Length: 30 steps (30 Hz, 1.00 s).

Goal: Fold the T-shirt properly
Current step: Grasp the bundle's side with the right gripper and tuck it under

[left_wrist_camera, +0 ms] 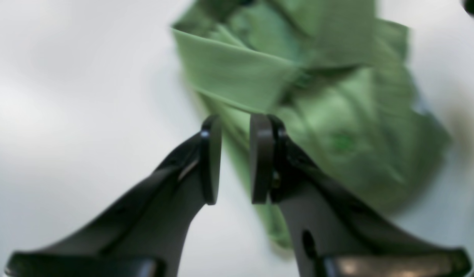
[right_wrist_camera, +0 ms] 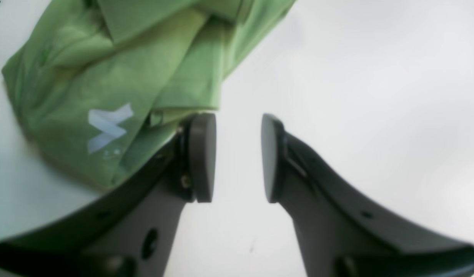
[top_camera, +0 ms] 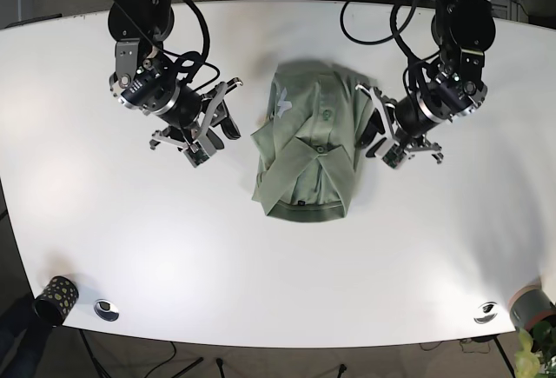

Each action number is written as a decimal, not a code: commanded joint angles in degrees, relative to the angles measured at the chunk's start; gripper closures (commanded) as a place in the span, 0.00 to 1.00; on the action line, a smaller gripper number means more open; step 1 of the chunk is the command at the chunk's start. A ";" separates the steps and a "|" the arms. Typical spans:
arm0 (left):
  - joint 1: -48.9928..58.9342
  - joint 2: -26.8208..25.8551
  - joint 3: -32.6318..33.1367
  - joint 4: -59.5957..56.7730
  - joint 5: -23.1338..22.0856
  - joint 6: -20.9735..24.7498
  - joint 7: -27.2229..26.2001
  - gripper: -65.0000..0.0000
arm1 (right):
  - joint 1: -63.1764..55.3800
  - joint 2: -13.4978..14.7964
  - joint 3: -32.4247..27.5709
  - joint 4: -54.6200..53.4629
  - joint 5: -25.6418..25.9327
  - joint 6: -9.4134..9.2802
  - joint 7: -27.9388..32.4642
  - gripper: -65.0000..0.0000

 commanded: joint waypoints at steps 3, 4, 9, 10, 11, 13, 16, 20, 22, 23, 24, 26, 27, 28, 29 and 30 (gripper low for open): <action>3.12 -0.30 -0.25 1.13 -0.52 -0.07 -1.16 0.82 | 5.74 -1.05 -0.10 1.56 1.39 2.79 -5.03 0.51; 3.92 -0.21 -0.16 1.13 -0.52 -0.07 -1.33 0.82 | 6.53 -1.84 -0.01 1.39 1.39 2.87 -6.00 0.44; 6.11 2.34 -0.33 1.13 -0.26 -0.07 -1.68 0.83 | 9.70 -5.80 2.54 0.59 3.50 3.27 -8.20 0.16; 6.64 2.51 -0.33 0.96 -0.26 -0.07 -1.68 0.83 | 10.49 -6.24 2.80 -0.55 4.99 3.27 -9.08 0.16; 6.99 2.60 -0.33 0.78 -0.26 -0.07 -1.86 0.83 | 11.54 -6.50 3.07 -1.87 6.58 3.27 -9.87 0.17; 7.26 3.30 -0.33 0.61 -0.17 -0.07 -3.18 0.83 | 14.09 -6.59 4.21 -5.38 10.18 3.27 -11.28 0.19; 8.05 4.27 -0.33 0.17 -0.09 -0.07 -5.46 0.83 | 17.34 -6.68 6.15 -12.50 14.66 3.27 -11.63 0.22; 8.40 4.80 -0.33 -0.27 -0.17 0.02 -6.17 0.83 | 21.04 -6.59 8.08 -20.94 17.92 3.27 -11.54 0.25; 8.31 5.32 -0.51 -0.27 -0.09 0.02 -6.34 0.83 | 23.32 -6.59 9.75 -25.34 18.27 3.27 -11.54 0.25; 8.40 5.32 -0.51 -0.27 -0.09 0.02 -6.61 0.83 | 24.38 -6.59 10.45 -27.19 18.18 3.27 -11.54 0.25; 8.57 5.32 -0.51 -0.19 -0.17 0.02 -6.96 0.83 | 25.34 -6.59 11.16 -29.30 18.18 3.27 -11.54 0.25; 8.93 5.32 -0.60 -0.19 -0.17 0.02 -7.40 0.83 | 26.84 -6.59 11.95 -32.55 18.27 3.27 -11.45 0.25; 9.28 5.32 -0.60 -0.19 -0.17 0.02 -7.49 0.83 | 27.81 -6.59 12.21 -34.39 18.27 3.27 -11.19 0.24; 9.54 5.32 -0.60 -0.01 -0.17 0.02 -8.01 0.83 | 28.69 -6.59 12.30 -36.07 18.27 3.27 -10.48 0.24; 9.89 5.32 -0.60 0.17 -0.17 0.02 -8.45 0.83 | 29.21 -6.59 12.21 -37.21 18.44 3.27 -10.13 0.24; 10.42 5.15 -0.60 0.17 -0.17 0.11 -8.80 0.83 | 29.39 -6.59 12.21 -38.00 18.53 3.27 -10.04 0.24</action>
